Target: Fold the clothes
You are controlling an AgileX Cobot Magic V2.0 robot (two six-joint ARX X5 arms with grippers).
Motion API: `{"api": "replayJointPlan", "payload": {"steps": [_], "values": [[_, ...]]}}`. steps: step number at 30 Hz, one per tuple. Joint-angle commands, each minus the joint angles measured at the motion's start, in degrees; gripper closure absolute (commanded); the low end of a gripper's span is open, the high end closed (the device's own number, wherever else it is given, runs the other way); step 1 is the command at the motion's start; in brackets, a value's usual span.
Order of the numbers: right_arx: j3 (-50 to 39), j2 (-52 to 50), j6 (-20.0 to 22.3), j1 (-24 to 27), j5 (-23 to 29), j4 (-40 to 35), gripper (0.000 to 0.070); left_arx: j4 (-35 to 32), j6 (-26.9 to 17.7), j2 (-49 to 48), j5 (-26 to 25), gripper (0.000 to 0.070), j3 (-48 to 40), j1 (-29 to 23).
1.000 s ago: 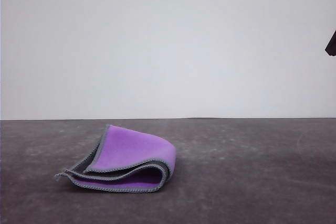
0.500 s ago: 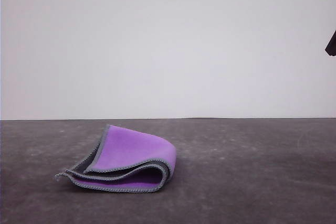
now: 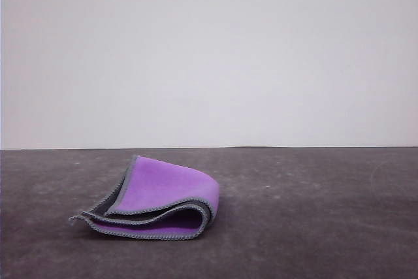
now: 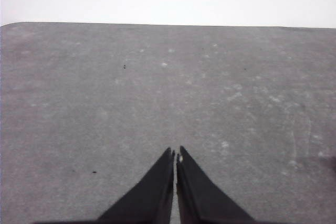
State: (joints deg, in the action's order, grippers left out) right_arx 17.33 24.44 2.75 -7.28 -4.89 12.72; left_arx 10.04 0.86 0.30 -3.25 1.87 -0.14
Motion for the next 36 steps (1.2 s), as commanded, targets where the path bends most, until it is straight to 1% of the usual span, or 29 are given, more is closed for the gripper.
{"api": "replayJointPlan", "payload": {"steps": [1, 3, 5, 12, 14, 19, 36], "values": [[-2.82, -3.36, -2.06, 1.15, 1.92, -2.92, 0.0685, -0.90, 0.00, -0.11, 0.09, 0.0700, -1.16, -0.07], [-6.42, -7.62, -3.96, 2.60, 4.27, -4.29, 0.0685, -0.90, 0.00, -0.11, 0.09, 0.0700, -1.16, -0.07], [-9.23, -11.59, -4.96, 3.55, 5.32, -4.52, 0.0685, -0.90, 0.00, -0.11, 0.09, 0.0700, -1.16, -0.07], [-16.04, -21.85, -5.61, 5.50, 5.38, -5.02, 0.0685, -0.90, 0.00, -0.11, 0.09, 0.0700, -1.16, -0.07], [-16.64, -23.87, -5.90, 6.06, 5.40, -3.66, 0.0685, -0.88, 0.00, -0.11, 0.09, 0.0700, -1.16, -0.07], [-16.64, -24.23, -6.01, 7.35, 5.36, -3.65, 0.0685, -0.92, 0.00, -0.11, 0.09, 0.0700, -1.16, -0.07], [-16.64, -24.23, -6.17, 7.36, 5.36, -3.70, 0.0685, -0.92, 0.00, -0.11, 0.09, 0.0700, -1.16, -0.07]]}}
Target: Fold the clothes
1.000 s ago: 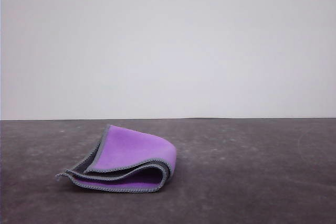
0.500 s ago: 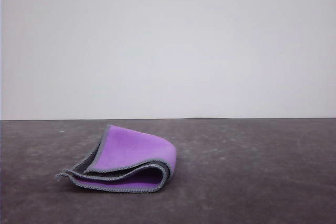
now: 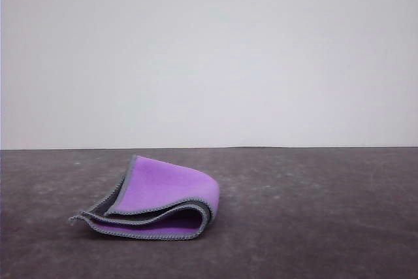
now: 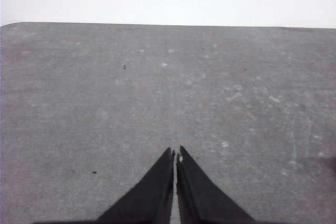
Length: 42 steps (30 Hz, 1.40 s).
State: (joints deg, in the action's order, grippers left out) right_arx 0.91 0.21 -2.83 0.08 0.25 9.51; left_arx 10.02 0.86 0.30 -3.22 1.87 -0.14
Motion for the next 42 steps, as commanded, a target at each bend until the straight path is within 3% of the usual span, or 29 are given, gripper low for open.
{"api": "replayJointPlan", "payload": {"steps": [1, 42], "values": [[-0.22, 0.00, -0.59, 0.00, 0.22, -0.50, 0.0685, -0.90, 0.00, -0.11, 0.07, 0.0700, -1.16, -0.07], [-0.22, 0.00, -0.59, 0.00, 0.22, -0.50, 0.0685, -0.90, -0.02, -0.11, 0.07, 0.0700, -1.16, -0.07]]}}
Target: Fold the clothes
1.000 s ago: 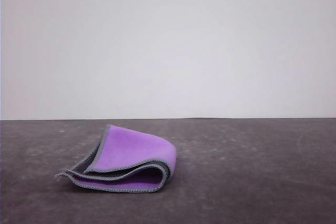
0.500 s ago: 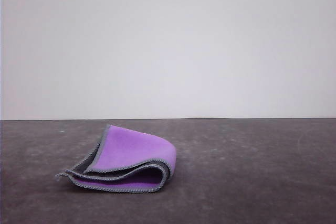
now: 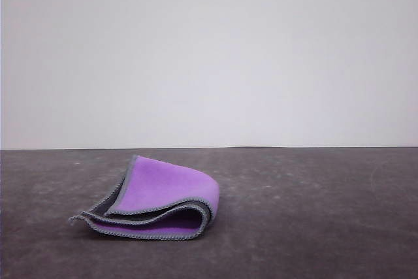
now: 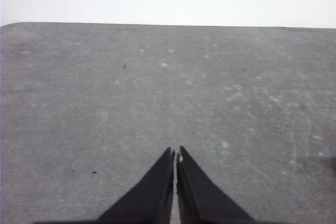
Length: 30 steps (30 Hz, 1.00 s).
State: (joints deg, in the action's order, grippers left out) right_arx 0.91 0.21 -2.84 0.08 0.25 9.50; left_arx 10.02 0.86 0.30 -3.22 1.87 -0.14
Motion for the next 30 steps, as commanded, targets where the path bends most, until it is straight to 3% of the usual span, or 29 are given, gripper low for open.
{"api": "replayJointPlan", "payload": {"steps": [1, 30], "values": [[-0.22, 0.00, -0.59, 0.00, 0.22, -0.48, 0.0685, -0.90, -0.02, -0.11, 0.07, 0.0700, -1.16, -0.07], [-0.22, 0.00, -0.59, 0.00, 0.22, -0.48, 0.0685, -0.90, 0.00, -0.11, 0.07, 0.0700, -1.16, -0.07]]}}
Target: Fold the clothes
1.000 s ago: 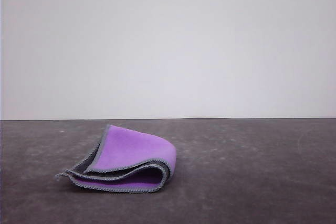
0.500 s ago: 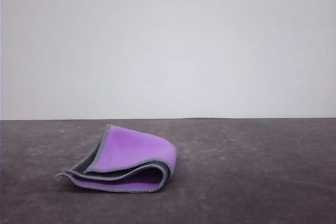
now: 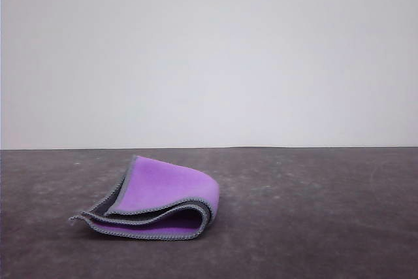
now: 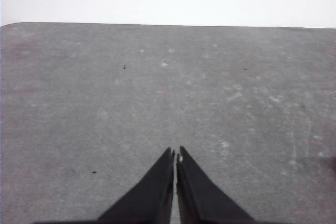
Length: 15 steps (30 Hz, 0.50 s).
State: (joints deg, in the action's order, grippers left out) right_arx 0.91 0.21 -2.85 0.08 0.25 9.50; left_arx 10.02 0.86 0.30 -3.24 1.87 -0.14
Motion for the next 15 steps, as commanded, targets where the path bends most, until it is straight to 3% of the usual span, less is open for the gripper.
{"api": "replayJointPlan", "payload": {"steps": [1, 15], "values": [[-0.22, 0.00, -0.57, 0.00, 0.22, -0.48, 0.0685, -0.90, 0.00, -0.11, 0.08, 0.0700, -1.16, -0.07], [-0.22, 0.00, -0.57, 0.00, 0.22, -0.48, 0.0685, -0.90, -0.01, -0.11, 0.08, 0.0700, -1.16, -0.07]]}}
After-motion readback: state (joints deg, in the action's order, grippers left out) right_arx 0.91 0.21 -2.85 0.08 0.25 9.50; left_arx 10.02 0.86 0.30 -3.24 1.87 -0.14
